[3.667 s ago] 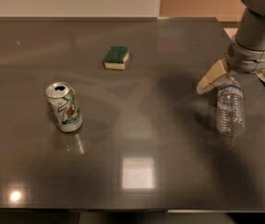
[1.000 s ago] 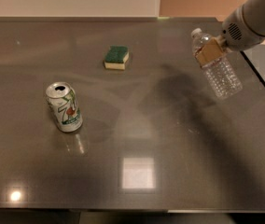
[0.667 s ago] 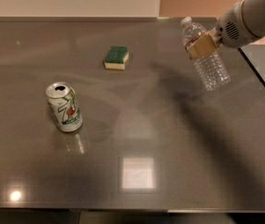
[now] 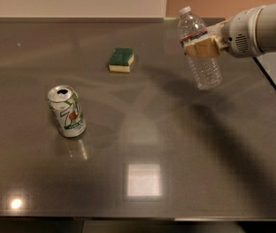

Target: Place water bottle upright

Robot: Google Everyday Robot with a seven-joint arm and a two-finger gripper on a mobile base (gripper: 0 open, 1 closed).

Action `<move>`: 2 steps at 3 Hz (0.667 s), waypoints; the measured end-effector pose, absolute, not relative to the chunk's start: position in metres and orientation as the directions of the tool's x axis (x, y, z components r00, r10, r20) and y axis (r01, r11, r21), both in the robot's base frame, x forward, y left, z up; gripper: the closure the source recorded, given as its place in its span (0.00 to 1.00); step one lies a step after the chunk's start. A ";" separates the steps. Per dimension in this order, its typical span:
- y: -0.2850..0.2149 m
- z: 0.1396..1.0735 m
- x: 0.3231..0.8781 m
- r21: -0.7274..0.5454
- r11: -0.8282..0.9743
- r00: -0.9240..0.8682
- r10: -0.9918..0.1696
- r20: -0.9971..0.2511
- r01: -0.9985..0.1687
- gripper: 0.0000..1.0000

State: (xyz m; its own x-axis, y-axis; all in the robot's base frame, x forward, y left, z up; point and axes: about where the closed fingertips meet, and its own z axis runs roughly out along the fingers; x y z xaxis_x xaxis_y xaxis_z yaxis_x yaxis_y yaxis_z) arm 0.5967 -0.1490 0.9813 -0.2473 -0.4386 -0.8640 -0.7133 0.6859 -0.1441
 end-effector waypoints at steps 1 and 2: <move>-0.151 0.983 0.587 -0.126 0.672 -0.148 -0.335 -0.930 -0.730 1.00; -0.169 0.982 0.573 -0.121 0.665 -0.057 -0.240 -0.969 -0.737 1.00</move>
Offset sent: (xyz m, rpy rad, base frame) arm -0.0463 -0.0553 -0.0016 0.3335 -0.3212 0.1078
